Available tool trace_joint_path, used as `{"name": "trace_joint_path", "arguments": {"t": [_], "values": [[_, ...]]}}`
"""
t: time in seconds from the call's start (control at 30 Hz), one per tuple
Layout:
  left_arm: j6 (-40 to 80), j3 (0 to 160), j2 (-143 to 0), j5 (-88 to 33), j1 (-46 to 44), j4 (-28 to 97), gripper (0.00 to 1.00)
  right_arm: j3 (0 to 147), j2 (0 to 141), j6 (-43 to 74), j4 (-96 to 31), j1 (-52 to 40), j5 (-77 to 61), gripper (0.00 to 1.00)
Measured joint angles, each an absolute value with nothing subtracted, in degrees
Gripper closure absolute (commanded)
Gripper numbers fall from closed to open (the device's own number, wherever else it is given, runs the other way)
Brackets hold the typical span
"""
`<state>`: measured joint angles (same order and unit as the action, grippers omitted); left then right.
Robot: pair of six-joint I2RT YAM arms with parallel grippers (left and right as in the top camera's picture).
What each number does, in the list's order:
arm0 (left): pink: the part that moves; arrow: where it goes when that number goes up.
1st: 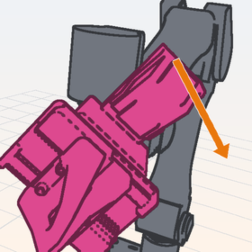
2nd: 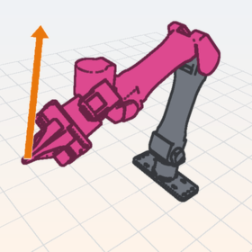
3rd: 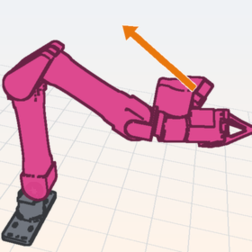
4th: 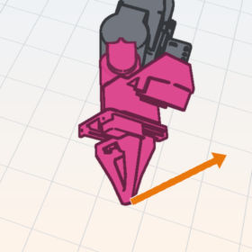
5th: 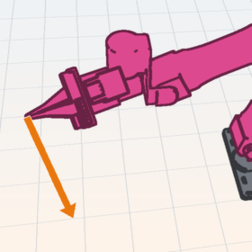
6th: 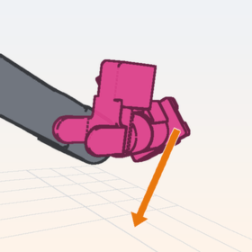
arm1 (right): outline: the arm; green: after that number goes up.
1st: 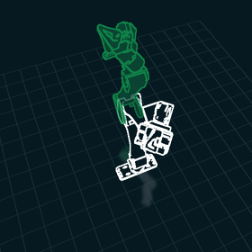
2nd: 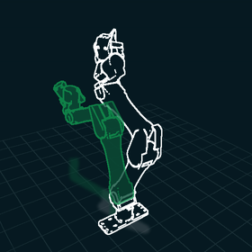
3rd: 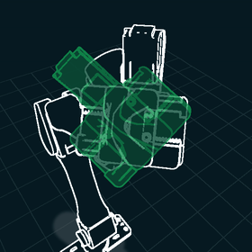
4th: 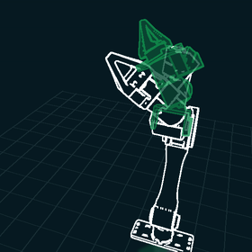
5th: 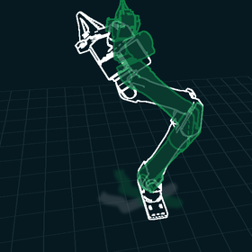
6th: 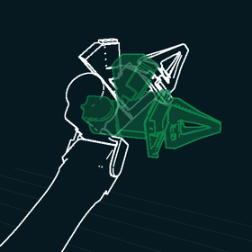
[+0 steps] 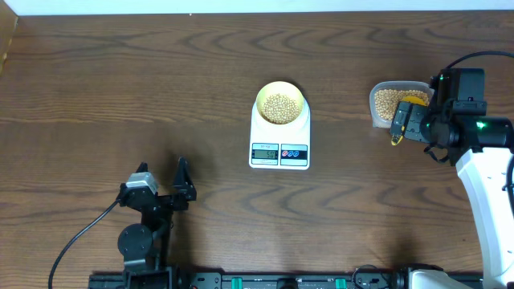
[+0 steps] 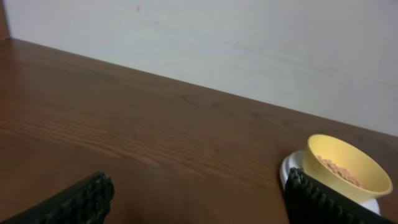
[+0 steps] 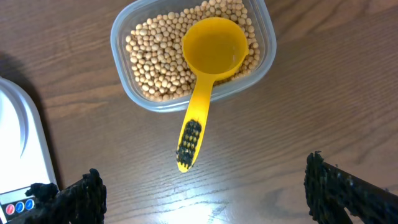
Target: Scoop item into bowl and weigh 50g on scale
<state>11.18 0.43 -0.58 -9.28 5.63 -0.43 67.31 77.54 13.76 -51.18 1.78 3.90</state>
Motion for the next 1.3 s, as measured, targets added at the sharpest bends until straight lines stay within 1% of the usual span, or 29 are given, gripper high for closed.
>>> {"name": "trace_joint_path", "arguments": {"t": [0.47, 1.3], "values": [[12.25, 1.02, -0.58, -5.63, 5.52, 1.41, 0.10, 67.31, 77.54, 13.76, -51.20, 1.78, 3.90, 0.01], [10.48, 1.06, -2.85, -5.39, 5.52, 1.48, 0.10, 67.31, 77.54, 13.76, -51.20, 1.78, 3.90, 0.01]]}}
